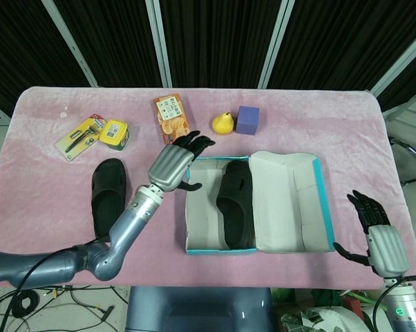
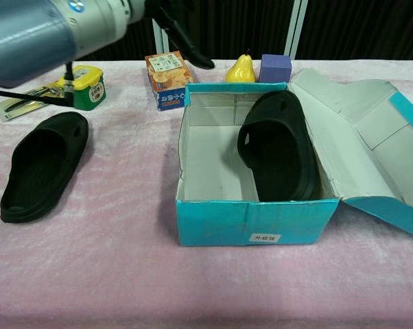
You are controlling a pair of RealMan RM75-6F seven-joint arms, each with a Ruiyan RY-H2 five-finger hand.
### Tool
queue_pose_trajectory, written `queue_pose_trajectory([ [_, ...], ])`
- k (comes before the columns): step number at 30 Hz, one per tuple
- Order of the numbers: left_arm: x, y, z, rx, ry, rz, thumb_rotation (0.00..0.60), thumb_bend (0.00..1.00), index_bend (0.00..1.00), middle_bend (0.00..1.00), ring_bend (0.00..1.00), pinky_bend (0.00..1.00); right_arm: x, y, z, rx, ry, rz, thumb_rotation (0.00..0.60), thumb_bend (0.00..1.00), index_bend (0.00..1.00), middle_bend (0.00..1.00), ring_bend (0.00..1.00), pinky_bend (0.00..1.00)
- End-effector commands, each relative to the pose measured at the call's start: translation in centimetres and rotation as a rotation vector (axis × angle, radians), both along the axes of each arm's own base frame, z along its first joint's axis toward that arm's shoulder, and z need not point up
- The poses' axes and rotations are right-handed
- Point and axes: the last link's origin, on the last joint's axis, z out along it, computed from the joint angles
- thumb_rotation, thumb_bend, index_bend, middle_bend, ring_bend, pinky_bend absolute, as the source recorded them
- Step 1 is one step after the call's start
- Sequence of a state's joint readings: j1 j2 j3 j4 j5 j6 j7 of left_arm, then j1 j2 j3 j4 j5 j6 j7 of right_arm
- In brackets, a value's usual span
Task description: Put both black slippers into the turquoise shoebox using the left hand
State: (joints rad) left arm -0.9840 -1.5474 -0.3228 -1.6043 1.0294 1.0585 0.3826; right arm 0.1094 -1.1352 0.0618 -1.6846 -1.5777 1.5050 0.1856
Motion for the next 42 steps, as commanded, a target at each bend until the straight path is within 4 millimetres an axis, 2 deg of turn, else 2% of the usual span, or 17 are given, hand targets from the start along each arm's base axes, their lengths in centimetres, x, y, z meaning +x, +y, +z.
queue_pose_trajectory([
  [1,-4.8,-1.2,4.2,0.079,0.123,0.127,0.600,0.00,0.18,0.18,0.10,0.22,-0.1,-0.2,-0.1,0.006,-0.003,0.001,0.600,0.10,0.00,0.02,0.00,0.07],
  [4,-7.2,-1.8,5.8,0.102,0.215,0.193,0.600,0.00,0.17,0.18,0.11,0.22,-0.1,-0.5,-0.3,0.010,-0.010,0.008,0.600,0.10,0.00,0.02,0.00,0.07],
  [7,-9.3,-2.2,6.3,0.103,0.266,0.261,0.600,0.00,0.12,0.16,0.11,0.22,0.0,-0.7,-0.6,0.016,-0.015,0.015,0.600,0.10,0.00,0.02,0.00,0.07],
  [12,-13.3,-2.4,6.0,0.018,0.319,0.408,0.600,0.00,0.04,0.14,0.11,0.21,0.0,-0.9,-1.0,0.027,-0.016,0.021,0.600,0.10,0.00,0.02,0.00,0.07],
  [20,-17.3,-1.8,4.6,-0.050,0.353,0.558,0.600,0.00,0.01,0.14,0.11,0.21,-0.2,-0.9,-1.1,0.031,-0.018,0.013,0.600,0.10,0.00,0.02,0.00,0.07],
  [30,-19.0,0.0,2.9,-0.082,0.357,0.638,0.600,0.00,0.03,0.14,0.11,0.21,-0.2,-1.0,-1.4,0.036,-0.023,0.009,0.600,0.10,0.00,0.02,0.00,0.07],
  [42,-19.7,2.4,0.8,-0.111,0.382,0.683,0.600,0.00,0.05,0.14,0.11,0.23,-0.3,-0.7,-1.2,0.029,-0.022,-0.001,0.600,0.10,0.00,0.02,0.00,0.07],
])
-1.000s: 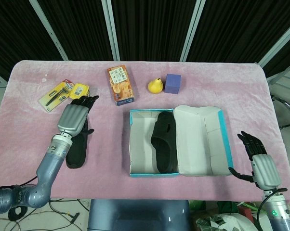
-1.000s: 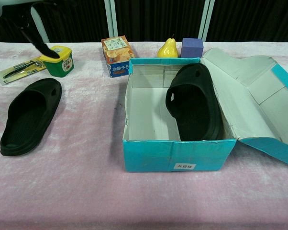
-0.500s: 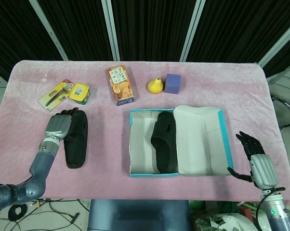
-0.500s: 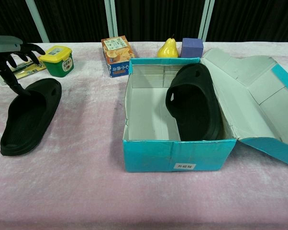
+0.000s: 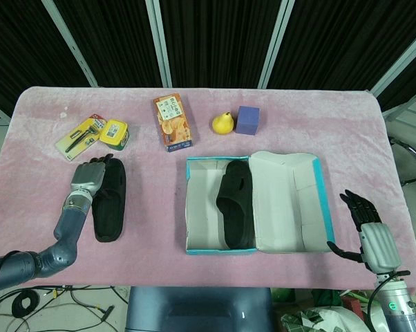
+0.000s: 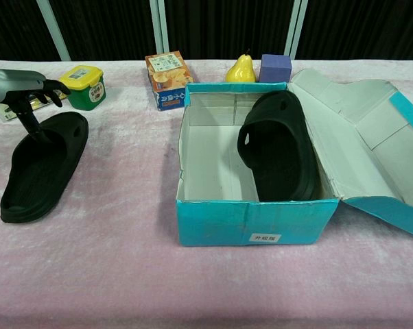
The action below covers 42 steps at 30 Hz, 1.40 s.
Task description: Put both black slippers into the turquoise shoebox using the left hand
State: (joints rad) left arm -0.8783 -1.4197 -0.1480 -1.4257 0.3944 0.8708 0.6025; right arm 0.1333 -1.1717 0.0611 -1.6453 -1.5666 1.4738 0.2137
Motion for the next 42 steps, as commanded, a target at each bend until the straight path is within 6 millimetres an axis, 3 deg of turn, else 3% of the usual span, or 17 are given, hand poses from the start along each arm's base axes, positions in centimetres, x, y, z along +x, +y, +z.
queue_pose_trajectory([
  [1,0.2,0.6,-0.8,-0.023,0.004,0.005,0.600,0.00,0.05,0.14,0.11,0.23,0.0,0.0,0.0,0.000,0.001,-0.003,0.600,0.10,0.00,0.02,0.00,0.07],
  [9,0.7,1.4,-2.6,-0.086,0.014,0.013,0.600,0.00,0.06,0.17,0.14,0.27,0.0,-0.1,0.0,0.002,0.002,-0.009,0.600,0.10,0.00,0.02,0.00,0.07],
  [14,0.8,1.7,-3.1,-0.120,-0.066,0.051,0.600,0.00,0.17,0.30,0.33,0.41,-0.1,-0.1,0.1,-0.001,0.004,-0.016,0.600,0.10,0.00,0.02,0.00,0.07],
  [17,0.7,1.9,-3.0,-0.105,-0.077,0.046,0.600,0.01,0.22,0.36,0.41,0.44,-0.1,0.0,0.1,-0.001,0.003,-0.019,0.600,0.10,0.00,0.02,0.00,0.07],
  [29,0.6,0.8,-0.4,-0.014,-0.220,0.005,0.600,0.05,0.31,0.44,0.46,0.51,0.2,-0.3,0.0,0.004,0.007,-0.010,0.600,0.10,0.00,0.02,0.00,0.07],
  [37,2.2,-0.3,3.7,0.126,-0.477,-0.173,0.600,0.05,0.32,0.45,0.46,0.50,0.6,-0.3,0.0,0.003,0.008,0.002,0.600,0.10,0.00,0.02,0.00,0.07],
  [42,4.7,-0.9,3.7,0.206,-0.685,-0.305,0.600,0.05,0.32,0.45,0.46,0.53,0.6,-0.2,0.0,0.005,0.006,0.006,0.600,0.10,0.00,0.02,0.00,0.07],
])
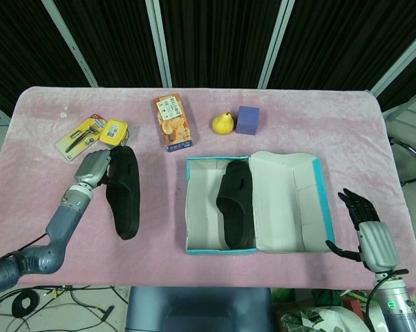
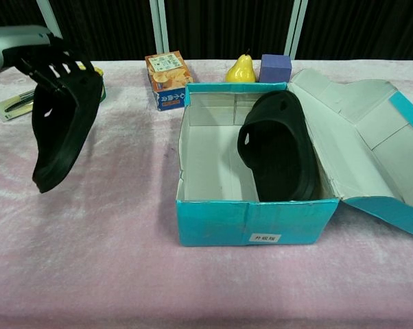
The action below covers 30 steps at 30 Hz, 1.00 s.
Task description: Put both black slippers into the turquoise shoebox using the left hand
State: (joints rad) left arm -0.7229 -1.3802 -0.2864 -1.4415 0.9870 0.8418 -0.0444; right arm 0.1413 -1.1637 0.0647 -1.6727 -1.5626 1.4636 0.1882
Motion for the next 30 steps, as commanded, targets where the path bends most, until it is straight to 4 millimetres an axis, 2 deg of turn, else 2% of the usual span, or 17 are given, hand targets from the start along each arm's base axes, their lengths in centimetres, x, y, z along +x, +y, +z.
queue_pose_trajectory([
  [1,2.6,-0.9,0.9,0.118,-0.274,-0.122,0.600,0.04,0.32,0.44,0.46,0.53,0.0,0.0,0.0,0.000,-0.002,0.003,0.600,0.10,0.00,0.02,0.00,0.07],
  [8,8.3,-0.7,-1.2,0.198,-0.488,-0.293,0.600,0.03,0.31,0.44,0.45,0.53,0.0,0.1,0.1,-0.002,-0.005,0.008,0.600,0.10,0.00,0.02,0.00,0.07],
  [15,13.2,-0.5,-4.4,0.210,-0.544,-0.409,0.600,0.02,0.31,0.45,0.45,0.52,0.0,0.4,0.2,-0.007,-0.010,0.009,0.600,0.10,0.00,0.02,0.00,0.07],
  [21,15.7,-0.5,-7.4,0.191,-0.512,-0.470,0.600,0.03,0.31,0.45,0.44,0.51,-0.1,0.5,0.4,-0.012,-0.011,0.006,0.600,0.10,0.00,0.02,0.00,0.07],
  [30,17.1,-0.4,-11.1,0.140,-0.461,-0.501,0.600,0.02,0.30,0.43,0.43,0.51,-0.6,0.8,0.7,-0.018,-0.016,-0.014,0.600,0.10,0.00,0.02,0.00,0.07],
])
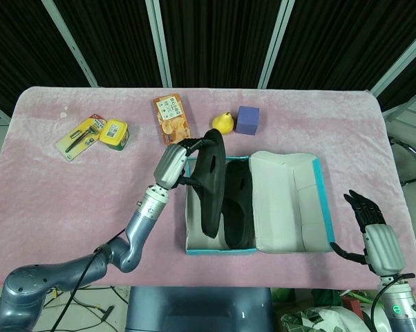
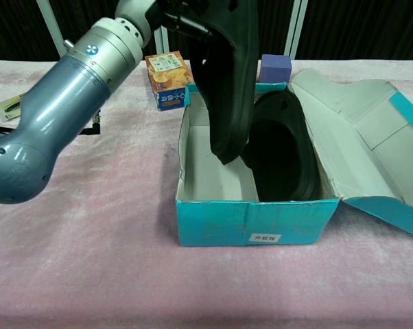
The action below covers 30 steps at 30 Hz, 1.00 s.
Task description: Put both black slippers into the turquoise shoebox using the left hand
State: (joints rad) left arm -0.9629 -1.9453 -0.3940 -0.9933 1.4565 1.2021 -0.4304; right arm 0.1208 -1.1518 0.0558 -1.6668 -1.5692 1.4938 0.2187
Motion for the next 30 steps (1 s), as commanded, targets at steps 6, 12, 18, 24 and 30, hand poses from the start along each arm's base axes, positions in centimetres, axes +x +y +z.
queue_pose_trajectory([
  [6,0.9,-0.6,-3.0,-0.045,0.017,-0.027,0.600,0.02,0.29,0.43,0.43,0.51,-0.3,0.3,0.3,-0.005,-0.004,-0.011,0.600,0.10,0.00,0.02,0.00,0.07],
  [12,0.3,-0.9,-3.8,-0.051,0.037,-0.035,0.600,0.02,0.29,0.44,0.43,0.51,-0.3,0.3,0.3,-0.004,-0.005,-0.011,0.600,0.10,0.00,0.02,0.00,0.07],
  [18,-0.7,-1.1,-4.7,-0.074,0.082,-0.021,0.600,0.03,0.29,0.44,0.43,0.51,-0.3,0.3,0.3,-0.002,-0.005,-0.013,0.600,0.10,0.00,0.02,0.00,0.07],
  [24,-1.6,-1.3,-5.3,-0.085,0.109,-0.009,0.600,0.03,0.28,0.46,0.45,0.54,-0.3,0.4,0.3,-0.004,-0.008,-0.014,0.600,0.10,0.00,0.02,0.00,0.07],
  [30,-2.8,-0.6,-5.5,-0.100,0.210,0.038,0.600,0.03,0.27,0.46,0.45,0.55,-0.1,0.3,0.3,-0.001,-0.004,-0.012,0.600,0.10,0.00,0.02,0.00,0.07],
])
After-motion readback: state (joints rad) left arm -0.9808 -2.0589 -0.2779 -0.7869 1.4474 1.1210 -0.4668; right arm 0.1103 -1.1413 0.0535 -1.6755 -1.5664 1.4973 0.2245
